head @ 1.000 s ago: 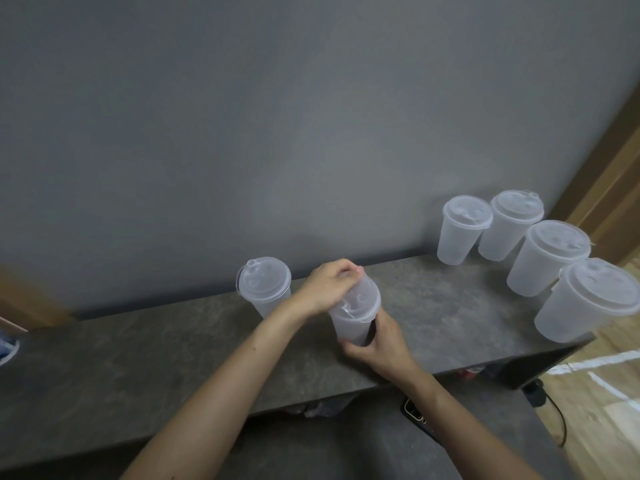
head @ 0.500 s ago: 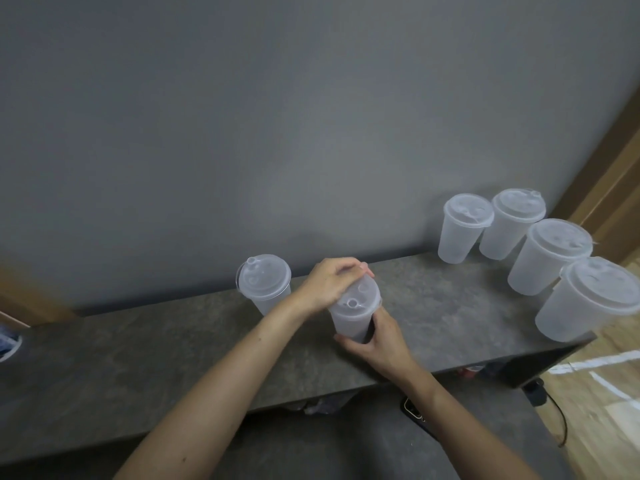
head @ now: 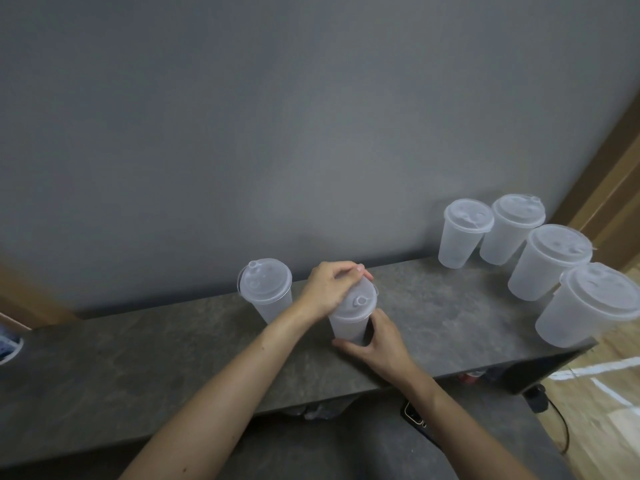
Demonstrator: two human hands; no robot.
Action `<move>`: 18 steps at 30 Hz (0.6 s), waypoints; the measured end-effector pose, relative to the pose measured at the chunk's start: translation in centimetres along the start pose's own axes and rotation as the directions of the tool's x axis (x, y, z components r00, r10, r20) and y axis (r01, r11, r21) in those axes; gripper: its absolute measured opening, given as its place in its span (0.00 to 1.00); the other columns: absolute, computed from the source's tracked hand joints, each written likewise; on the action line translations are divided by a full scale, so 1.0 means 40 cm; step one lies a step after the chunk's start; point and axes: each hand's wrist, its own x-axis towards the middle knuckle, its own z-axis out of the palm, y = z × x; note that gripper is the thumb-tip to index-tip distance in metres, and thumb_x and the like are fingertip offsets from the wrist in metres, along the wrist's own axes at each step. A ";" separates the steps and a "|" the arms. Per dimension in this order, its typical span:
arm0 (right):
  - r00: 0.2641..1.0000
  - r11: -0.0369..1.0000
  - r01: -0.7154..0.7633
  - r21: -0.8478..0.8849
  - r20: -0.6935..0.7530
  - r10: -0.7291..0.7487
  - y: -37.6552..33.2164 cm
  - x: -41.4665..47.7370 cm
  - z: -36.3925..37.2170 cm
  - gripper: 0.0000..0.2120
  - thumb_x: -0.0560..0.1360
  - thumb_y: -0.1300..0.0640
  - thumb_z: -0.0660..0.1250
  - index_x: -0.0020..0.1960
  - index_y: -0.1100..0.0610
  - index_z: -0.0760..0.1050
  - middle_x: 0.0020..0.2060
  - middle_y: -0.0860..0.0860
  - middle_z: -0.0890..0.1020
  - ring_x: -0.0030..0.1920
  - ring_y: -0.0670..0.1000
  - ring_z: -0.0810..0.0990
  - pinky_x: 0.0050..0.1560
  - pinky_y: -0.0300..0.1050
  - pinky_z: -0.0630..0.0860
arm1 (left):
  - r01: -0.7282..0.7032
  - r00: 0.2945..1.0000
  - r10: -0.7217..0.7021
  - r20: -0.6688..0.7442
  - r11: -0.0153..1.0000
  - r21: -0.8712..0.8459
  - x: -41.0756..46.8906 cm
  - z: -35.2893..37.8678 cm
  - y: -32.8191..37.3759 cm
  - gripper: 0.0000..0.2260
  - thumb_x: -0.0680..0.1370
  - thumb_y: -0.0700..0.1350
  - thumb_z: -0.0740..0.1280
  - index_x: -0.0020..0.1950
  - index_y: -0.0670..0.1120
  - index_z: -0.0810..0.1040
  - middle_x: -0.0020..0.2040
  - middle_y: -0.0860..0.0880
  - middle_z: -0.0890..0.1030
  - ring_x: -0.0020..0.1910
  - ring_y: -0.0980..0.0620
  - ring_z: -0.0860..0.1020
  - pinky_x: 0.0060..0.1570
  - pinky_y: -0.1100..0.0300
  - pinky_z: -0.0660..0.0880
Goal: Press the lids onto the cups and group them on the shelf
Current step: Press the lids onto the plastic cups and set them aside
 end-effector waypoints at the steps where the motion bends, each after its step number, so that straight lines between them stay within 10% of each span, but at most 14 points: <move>1: 1.000 0.999 -0.005 0.041 0.011 0.005 -0.006 -0.001 -0.006 0.31 0.64 0.39 0.81 0.62 0.38 0.72 0.57 0.40 0.81 0.58 0.40 0.80 0.58 0.42 0.79 | 0.021 0.999 -0.021 -0.049 1.000 -0.008 -0.004 0.006 0.000 0.13 0.79 0.55 0.64 0.45 0.53 0.86 0.44 0.53 0.87 0.49 0.54 0.82 0.57 0.55 0.75; 7: 0.981 0.908 -0.104 0.406 0.190 0.027 -0.067 -0.015 -0.072 0.29 0.72 0.55 0.81 0.69 0.50 0.74 0.60 0.46 0.84 0.63 0.48 0.82 0.60 0.46 0.79 | 0.135 0.989 -0.146 -0.028 0.958 -0.255 -0.022 -0.034 0.092 0.16 0.84 0.55 0.62 0.58 0.46 0.83 0.53 0.49 0.85 0.51 0.55 0.81 0.58 0.57 0.75; 11: 0.967 0.806 -0.199 0.557 0.244 0.070 -0.206 -0.010 -0.111 0.31 0.69 0.41 0.74 0.68 0.53 0.73 0.56 0.51 0.83 0.56 0.52 0.84 0.52 0.45 0.81 | 0.070 0.997 -0.049 0.066 0.929 -0.363 -0.035 -0.107 0.156 0.35 0.69 0.70 0.72 0.68 0.51 0.74 0.60 0.51 0.82 0.57 0.56 0.82 0.57 0.61 0.78; 18: 0.962 0.610 -0.221 0.761 0.273 0.007 -0.384 -0.012 -0.139 0.23 0.73 0.49 0.65 0.62 0.62 0.75 0.46 0.59 0.81 0.41 0.53 0.82 0.42 0.47 0.82 | 0.057 0.996 0.012 0.093 0.707 -0.704 -0.053 -0.132 0.240 0.32 0.69 0.52 0.77 0.69 0.41 0.74 0.54 0.38 0.83 0.56 0.36 0.83 0.52 0.45 0.82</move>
